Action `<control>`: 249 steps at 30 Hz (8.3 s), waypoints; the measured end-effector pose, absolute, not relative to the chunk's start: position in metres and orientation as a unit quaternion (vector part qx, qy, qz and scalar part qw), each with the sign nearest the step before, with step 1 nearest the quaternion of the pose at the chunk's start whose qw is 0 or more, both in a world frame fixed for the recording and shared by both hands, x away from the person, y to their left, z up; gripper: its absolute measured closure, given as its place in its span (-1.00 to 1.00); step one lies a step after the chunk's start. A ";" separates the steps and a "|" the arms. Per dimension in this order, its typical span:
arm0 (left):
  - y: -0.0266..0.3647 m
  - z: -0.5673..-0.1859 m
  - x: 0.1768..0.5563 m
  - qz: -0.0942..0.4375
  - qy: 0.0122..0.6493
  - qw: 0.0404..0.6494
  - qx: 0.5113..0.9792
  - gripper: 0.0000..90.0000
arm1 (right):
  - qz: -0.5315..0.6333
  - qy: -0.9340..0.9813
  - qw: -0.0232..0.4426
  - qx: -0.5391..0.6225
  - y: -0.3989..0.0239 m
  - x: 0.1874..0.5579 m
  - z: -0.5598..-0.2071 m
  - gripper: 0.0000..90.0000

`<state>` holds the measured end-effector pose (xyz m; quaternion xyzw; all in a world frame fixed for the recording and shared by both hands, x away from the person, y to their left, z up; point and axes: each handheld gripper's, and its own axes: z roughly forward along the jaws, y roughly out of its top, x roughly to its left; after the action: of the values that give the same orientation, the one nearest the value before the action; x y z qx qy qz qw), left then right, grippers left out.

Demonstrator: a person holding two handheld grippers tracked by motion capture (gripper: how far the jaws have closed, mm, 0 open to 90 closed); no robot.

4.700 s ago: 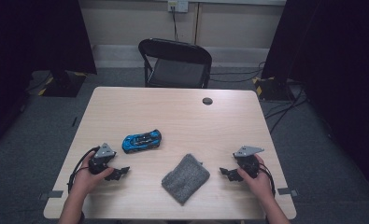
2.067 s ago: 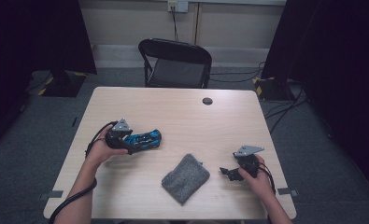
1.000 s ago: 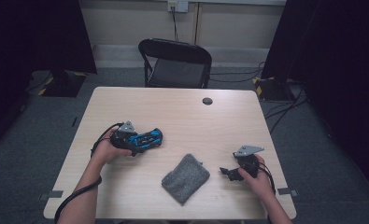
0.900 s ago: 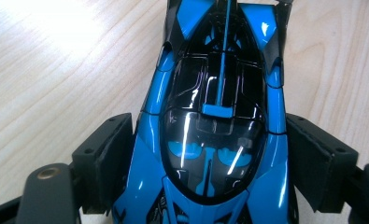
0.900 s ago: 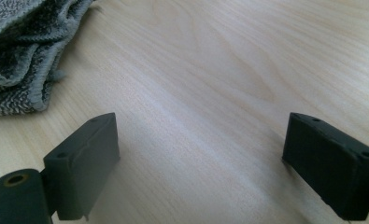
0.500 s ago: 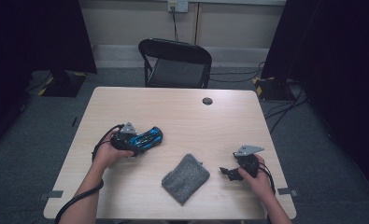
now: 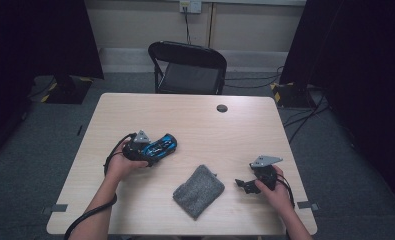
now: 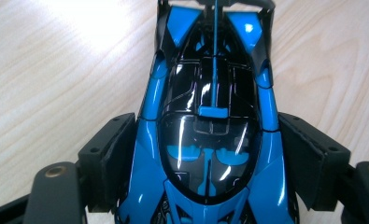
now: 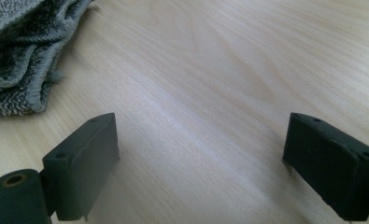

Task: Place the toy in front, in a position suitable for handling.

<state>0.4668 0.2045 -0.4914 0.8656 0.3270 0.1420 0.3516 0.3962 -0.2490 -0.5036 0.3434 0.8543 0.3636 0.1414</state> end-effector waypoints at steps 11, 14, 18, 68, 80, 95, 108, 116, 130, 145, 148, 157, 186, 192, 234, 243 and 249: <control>0.194 -0.488 0.469 0.149 0.339 0.359 0.857 -0.46 | 0.364 0.854 0.141 0.343 -0.249 0.396 -0.504 -0.78; 0.189 -0.491 0.470 0.155 0.344 0.363 0.852 -0.46 | 0.364 0.854 0.141 0.343 -0.249 0.396 -0.504 -0.78; 0.184 -0.492 0.471 0.158 0.346 0.363 0.851 -0.46 | 0.364 0.854 0.141 0.343 -0.249 0.396 -0.504 -0.78; 0.146 -0.500 0.481 0.158 0.368 0.357 0.844 -0.47 | 0.362 0.854 0.142 0.346 -0.248 0.398 -0.504 -0.81; 0.146 -0.497 0.478 0.166 0.350 0.359 0.849 -0.64 | 0.362 0.854 0.143 0.346 -0.248 0.398 -0.504 -0.80; 0.159 -0.479 0.466 0.162 0.332 0.375 0.850 -0.65 | 0.362 0.854 0.143 0.346 -0.248 0.398 -0.504 -0.81; 0.178 -0.484 0.444 0.156 0.331 0.379 0.850 -0.65 | 0.362 0.854 0.143 0.346 -0.248 0.398 -0.504 -0.81; 0.184 -0.497 0.441 0.154 0.342 0.379 0.846 -0.64 | 0.363 0.854 0.143 0.346 -0.248 0.398 -0.504 -0.81; 0.184 -0.504 0.453 0.157 0.334 0.388 0.844 -0.63 | 0.362 0.854 0.143 0.346 -0.248 0.398 -0.504 -0.80; 0.182 -0.504 0.454 0.151 0.327 0.380 0.852 -0.45 | 0.361 0.852 0.145 0.349 -0.248 0.397 -0.504 -0.80; 0.183 -0.504 0.451 0.151 0.332 0.380 0.850 -0.45 | 0.361 0.852 0.145 0.350 -0.248 0.397 -0.504 -0.80; 0.188 -0.504 0.442 0.157 0.338 0.375 0.849 -0.46 | 0.362 0.853 0.144 0.349 -0.248 0.397 -0.504 -0.81; 0.188 -0.505 0.444 0.143 0.344 0.379 0.847 -0.47 | 0.427 0.885 0.023 0.181 -0.146 0.380 -0.470 -0.19; 0.188 -0.505 0.443 0.145 0.343 0.378 0.847 -0.47 | 0.410 0.896 0.013 0.169 -0.134 0.382 -0.479 -0.10; 0.188 -0.505 0.444 0.144 0.343 0.378 0.848 -0.47 | 0.349 0.905 0.063 0.236 -0.121 0.379 -0.486 0.65; 0.189 -0.505 0.444 0.144 0.344 0.379 0.847 -0.47 | 0.354 0.898 0.063 0.255 -0.121 0.377 -0.486 0.75; 0.188 -0.505 0.444 0.144 0.344 0.378 0.847 -0.47 | 0.360 0.891 0.054 0.273 -0.123 0.378 -0.486 0.79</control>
<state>0.4436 0.1885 -0.5046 0.8475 0.3435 0.1436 0.3784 0.3783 -0.1233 -0.4862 0.2731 0.8906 0.3596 0.0537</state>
